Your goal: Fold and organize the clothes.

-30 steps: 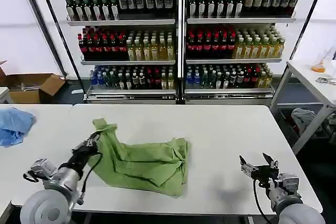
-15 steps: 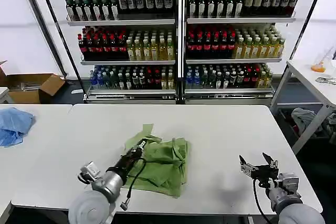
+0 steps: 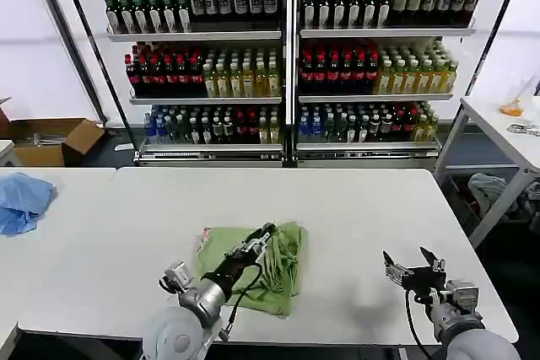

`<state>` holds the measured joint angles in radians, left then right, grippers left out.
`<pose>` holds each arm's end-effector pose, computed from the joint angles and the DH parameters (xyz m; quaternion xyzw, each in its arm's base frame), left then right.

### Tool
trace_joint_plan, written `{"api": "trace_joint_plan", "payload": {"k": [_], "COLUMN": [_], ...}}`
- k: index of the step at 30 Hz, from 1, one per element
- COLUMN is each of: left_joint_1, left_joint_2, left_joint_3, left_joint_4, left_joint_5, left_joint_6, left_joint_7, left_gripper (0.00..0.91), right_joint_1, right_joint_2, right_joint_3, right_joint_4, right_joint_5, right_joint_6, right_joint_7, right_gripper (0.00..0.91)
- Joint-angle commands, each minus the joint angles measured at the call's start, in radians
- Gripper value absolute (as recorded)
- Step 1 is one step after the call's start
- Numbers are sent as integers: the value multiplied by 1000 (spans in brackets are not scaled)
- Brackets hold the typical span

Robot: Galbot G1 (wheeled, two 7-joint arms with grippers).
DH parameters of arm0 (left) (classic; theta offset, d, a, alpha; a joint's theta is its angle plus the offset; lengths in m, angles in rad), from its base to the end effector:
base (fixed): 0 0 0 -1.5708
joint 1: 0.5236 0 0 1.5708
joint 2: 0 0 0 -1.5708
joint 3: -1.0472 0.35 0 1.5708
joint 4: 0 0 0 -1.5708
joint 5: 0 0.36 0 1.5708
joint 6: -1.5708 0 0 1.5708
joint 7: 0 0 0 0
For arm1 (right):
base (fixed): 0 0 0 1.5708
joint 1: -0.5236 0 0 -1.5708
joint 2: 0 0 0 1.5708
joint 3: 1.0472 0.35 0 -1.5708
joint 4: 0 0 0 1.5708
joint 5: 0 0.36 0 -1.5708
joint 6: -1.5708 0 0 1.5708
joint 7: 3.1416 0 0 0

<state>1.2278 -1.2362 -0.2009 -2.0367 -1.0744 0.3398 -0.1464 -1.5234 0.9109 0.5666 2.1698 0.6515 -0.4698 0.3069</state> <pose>0.2621 -0.0345 -0.2627 -0.2317 -0.8902 0.3469 0.1828 0.2143 -0.1002 -0.2324 0.0145 -0.9763 0.0427 0.2118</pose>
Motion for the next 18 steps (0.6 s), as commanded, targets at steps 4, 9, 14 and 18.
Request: {"api": "trace_joint_plan", "payload": {"k": [4, 9, 14, 18], "left_joint_1": [112, 179, 188, 165], "left_joint_2": [63, 105, 102, 87], "left_joint_3": [-188, -278, -275, -250], "left_joint_4": [-25, 63, 120, 142], "left_joint_5": [262, 480, 562, 516], "left_joint_6": [-27, -77, -38, 4], "left_joint_7": [36, -6, -33, -32], "left_gripper": [907, 907, 907, 907], "right_joint_1": [1, 1, 7, 6], "right_joint_2": [12, 14, 12, 12], "right_joint_3": [-6, -8, -8, -8], "right_joint_4": [0, -2, -2, -3], "right_joint_5": [-7, -11, -11, -11], "right_joint_6": [3, 5, 5, 5], "right_joint_7": [-3, -5, -5, -5], "right_gripper": [907, 907, 907, 907]}}
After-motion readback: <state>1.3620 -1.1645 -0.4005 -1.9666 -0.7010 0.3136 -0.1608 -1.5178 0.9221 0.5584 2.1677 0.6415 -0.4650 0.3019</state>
